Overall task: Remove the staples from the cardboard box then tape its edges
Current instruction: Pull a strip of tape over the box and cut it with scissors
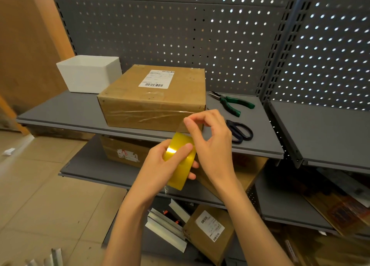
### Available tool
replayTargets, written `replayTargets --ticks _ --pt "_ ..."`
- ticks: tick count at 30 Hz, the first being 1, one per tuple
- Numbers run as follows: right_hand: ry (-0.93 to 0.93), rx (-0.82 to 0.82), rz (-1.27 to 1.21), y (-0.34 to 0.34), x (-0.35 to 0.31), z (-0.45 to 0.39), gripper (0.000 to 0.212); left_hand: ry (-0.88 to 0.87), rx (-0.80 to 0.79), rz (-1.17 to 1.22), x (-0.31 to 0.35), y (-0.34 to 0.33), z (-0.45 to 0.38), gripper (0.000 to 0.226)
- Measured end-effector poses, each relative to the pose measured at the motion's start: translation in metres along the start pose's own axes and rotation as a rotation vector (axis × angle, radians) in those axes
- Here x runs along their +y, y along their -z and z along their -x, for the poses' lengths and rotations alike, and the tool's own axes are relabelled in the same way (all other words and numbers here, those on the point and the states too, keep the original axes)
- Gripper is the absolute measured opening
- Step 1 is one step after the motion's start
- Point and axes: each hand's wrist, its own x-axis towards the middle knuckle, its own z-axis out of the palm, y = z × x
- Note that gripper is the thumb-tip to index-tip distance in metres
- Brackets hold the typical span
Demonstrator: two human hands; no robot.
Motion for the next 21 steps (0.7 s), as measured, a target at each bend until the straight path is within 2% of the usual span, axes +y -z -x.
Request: replayTargets --ticks 6,11,16,21 --pt "0.022 0.0 0.049 -0.003 0.006 0.0 0.004 0.07 -0.014 0.027 -0.003 0.004 -0.004 0.026" --pt "0.115 0.06 0.095 -0.005 0.006 0.005 0.005 0.106 -0.037 0.067 0.002 0.005 -0.008 0.028" --pt "0.326 0.083 0.233 -0.002 -0.004 -0.003 0.01 0.154 -0.039 -0.012 0.011 0.005 -0.015 0.02" --pt "0.177 -0.044 0.108 0.011 -0.009 -0.032 0.007 0.081 -0.077 0.023 0.018 0.004 -0.005 0.033"
